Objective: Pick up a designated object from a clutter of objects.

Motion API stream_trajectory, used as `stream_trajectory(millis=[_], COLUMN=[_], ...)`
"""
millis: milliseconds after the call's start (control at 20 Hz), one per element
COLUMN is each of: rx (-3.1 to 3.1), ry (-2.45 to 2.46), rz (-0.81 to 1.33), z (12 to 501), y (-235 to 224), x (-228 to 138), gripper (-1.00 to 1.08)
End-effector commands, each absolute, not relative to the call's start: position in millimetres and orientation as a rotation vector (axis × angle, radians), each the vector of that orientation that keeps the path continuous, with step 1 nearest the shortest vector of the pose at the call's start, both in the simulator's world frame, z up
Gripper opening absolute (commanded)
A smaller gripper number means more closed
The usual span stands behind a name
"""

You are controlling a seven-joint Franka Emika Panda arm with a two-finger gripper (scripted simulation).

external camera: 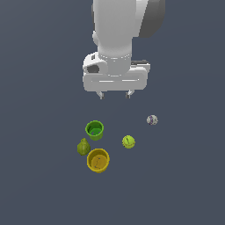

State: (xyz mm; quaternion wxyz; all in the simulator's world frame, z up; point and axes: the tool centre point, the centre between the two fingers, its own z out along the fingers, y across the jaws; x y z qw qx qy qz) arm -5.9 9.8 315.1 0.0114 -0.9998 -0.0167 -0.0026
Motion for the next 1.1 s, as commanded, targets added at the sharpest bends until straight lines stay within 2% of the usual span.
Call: stream_trajectory(millis=[0, 550, 1050], rx=[-3.118, -3.109, -3.047], ry=[-0.052, 0.003, 0.258], rz=[-0.008, -0.041, 0.046], z=[315, 323, 297], y=[10, -4, -16], x=[-6, -1, 9], gripper=[0.28, 0.28, 0.28])
